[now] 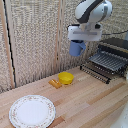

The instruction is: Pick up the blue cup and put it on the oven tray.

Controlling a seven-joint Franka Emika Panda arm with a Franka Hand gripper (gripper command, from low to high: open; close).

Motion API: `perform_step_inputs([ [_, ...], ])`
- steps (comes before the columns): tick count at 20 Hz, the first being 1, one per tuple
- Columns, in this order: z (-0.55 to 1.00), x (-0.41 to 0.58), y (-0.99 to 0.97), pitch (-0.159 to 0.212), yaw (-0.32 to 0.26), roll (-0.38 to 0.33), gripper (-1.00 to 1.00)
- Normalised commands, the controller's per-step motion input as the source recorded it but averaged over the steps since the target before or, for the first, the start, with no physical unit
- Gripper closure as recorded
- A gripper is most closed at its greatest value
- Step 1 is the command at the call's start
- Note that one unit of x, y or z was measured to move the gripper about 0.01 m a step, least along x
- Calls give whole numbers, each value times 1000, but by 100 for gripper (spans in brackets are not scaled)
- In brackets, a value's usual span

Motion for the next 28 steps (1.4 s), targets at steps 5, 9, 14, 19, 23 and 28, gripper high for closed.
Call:
perform_step_inputs([
  [5,195,147,-933,59,-75,-13,100],
  [9,96,151,-856,45,-85,-77,100],
  [14,67,164,-654,56,-116,-178,100],
  [19,24,198,-473,106,-152,-250,100],
  [23,0,236,-404,165,-181,-257,100],
  [28,-2,254,-467,199,-202,-162,100],
])
